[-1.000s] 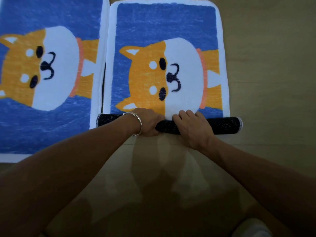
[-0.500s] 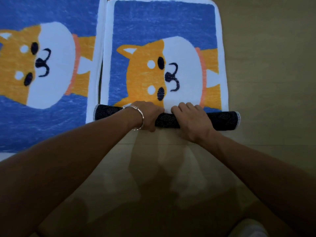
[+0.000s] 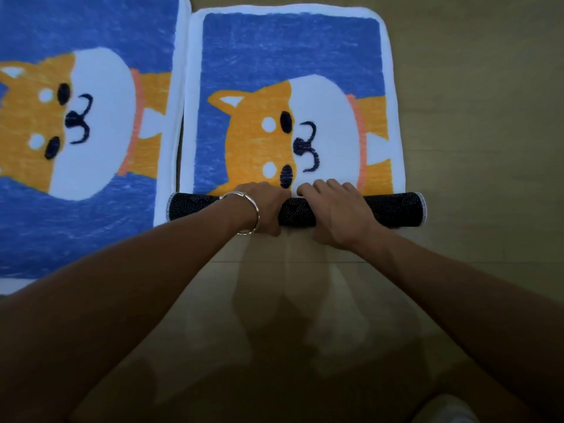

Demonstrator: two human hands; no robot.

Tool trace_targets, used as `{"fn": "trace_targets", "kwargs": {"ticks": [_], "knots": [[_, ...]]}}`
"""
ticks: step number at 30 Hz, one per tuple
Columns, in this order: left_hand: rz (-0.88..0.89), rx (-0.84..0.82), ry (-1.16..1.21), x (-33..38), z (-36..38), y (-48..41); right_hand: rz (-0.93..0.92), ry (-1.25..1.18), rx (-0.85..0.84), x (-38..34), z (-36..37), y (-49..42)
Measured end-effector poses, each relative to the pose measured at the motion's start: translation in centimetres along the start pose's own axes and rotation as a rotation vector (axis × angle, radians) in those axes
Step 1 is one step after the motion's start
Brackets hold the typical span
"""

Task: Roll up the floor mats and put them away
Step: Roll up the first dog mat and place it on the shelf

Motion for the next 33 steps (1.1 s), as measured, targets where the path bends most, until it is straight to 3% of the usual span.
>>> {"fn": "trace_targets", "kwargs": {"ticks": [3,7,11,13,15,18,21,27,31,33], "knots": [[-0.008,0.052,0.019,0.1,0.0,0.3,0.017,-0.001,0.058,-0.1,0.3,0.0],[0.042,0.245,-0.29,0.6,0.2,1.5,0.104,-0.15,-0.282,0.4,0.2,-1.4],[-0.021,0.156,-0.252,0.1,0.3,1.6,0.084,-0.174,-0.542,0.0,0.3,-1.3],[-0.02,0.043,-0.181,0.1,0.6,1.0,0.081,-0.127,-0.465,0.0,0.5,-0.8],[-0.014,-0.007,-0.119,-0.1,0.4,0.8,0.02,-0.024,-0.235,0.0,0.5,-0.2],[0.014,0.048,-0.097,-0.3,0.4,1.0,-0.008,0.052,-0.035,0.1,0.6,0.4],[0.079,0.143,-0.17,-0.7,0.9,2.1,0.016,-0.013,-0.1,0.3,1.1,-0.1],[0.022,0.132,-0.199,-3.1,1.4,3.2,0.054,-0.08,-0.316,0.4,1.3,-1.1],[0.016,-0.002,-0.109,-3.3,1.0,2.4,-0.01,0.032,-0.157,0.9,0.7,0.1],[0.03,0.011,-0.077,-3.4,0.8,2.5,-0.01,0.11,-0.077,1.7,0.7,0.9]]}}
Point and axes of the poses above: each hand's wrist, its own y-axis away from the middle knuckle, its own z-axis out of the palm, x = y × z, the point moved 6 cm from there along -y, towards the middle knuckle, and after that the axes turned 15 degrees about z, right-handed, at the moved point
